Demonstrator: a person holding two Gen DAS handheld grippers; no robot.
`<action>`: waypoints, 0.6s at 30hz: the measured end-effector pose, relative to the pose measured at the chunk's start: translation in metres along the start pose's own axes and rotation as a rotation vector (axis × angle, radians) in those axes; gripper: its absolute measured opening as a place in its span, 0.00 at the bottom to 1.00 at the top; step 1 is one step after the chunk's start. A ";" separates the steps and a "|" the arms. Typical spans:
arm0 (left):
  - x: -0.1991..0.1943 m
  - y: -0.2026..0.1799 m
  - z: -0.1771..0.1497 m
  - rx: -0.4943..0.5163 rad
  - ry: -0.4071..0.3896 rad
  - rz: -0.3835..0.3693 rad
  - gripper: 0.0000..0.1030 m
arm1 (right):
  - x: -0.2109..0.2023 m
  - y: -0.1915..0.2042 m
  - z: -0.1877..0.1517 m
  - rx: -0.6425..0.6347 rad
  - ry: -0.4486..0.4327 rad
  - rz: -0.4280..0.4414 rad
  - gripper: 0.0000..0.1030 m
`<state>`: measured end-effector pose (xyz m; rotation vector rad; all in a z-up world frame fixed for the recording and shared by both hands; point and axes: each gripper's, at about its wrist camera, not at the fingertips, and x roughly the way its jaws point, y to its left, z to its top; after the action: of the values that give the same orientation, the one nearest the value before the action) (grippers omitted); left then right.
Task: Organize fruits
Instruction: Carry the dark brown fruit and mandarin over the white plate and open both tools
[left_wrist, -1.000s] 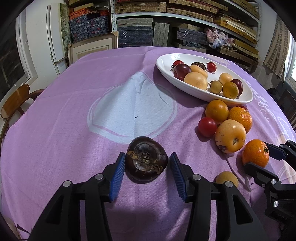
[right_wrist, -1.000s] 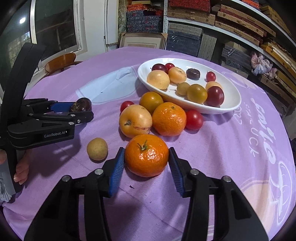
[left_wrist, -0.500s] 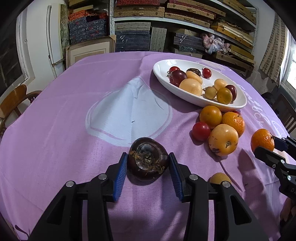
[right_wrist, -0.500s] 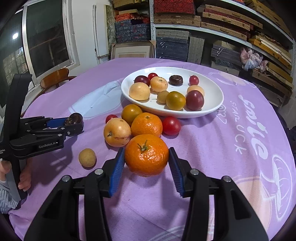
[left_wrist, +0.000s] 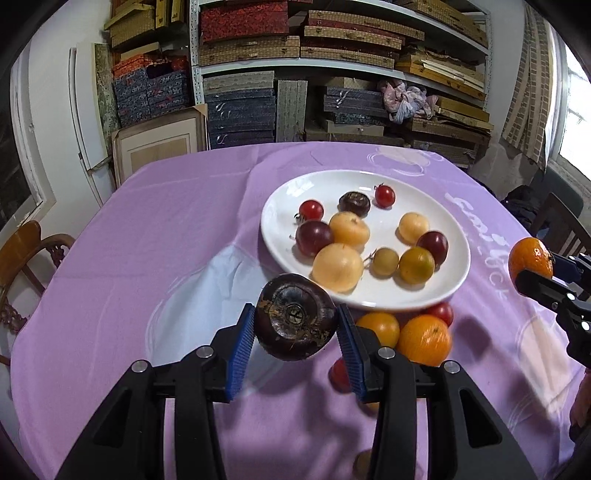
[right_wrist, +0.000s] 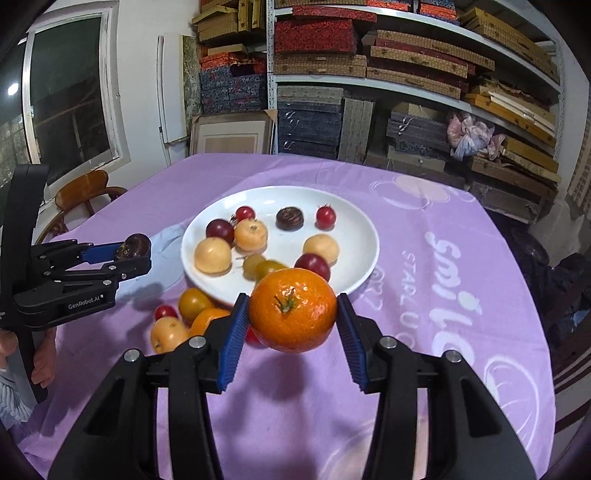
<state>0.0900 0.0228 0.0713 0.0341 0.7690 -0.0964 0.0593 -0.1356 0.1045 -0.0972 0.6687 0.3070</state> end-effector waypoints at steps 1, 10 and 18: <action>0.005 -0.004 0.009 -0.002 0.001 -0.009 0.43 | 0.005 -0.004 0.010 -0.002 -0.006 -0.011 0.45; 0.048 -0.059 0.045 0.055 0.026 -0.069 0.43 | 0.093 -0.030 0.073 0.083 0.048 0.005 0.45; 0.072 -0.076 0.039 0.091 0.054 -0.090 0.44 | 0.152 -0.033 0.091 0.118 0.097 0.031 0.46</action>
<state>0.1605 -0.0608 0.0495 0.0883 0.8196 -0.2168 0.2366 -0.1125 0.0810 0.0108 0.7838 0.2934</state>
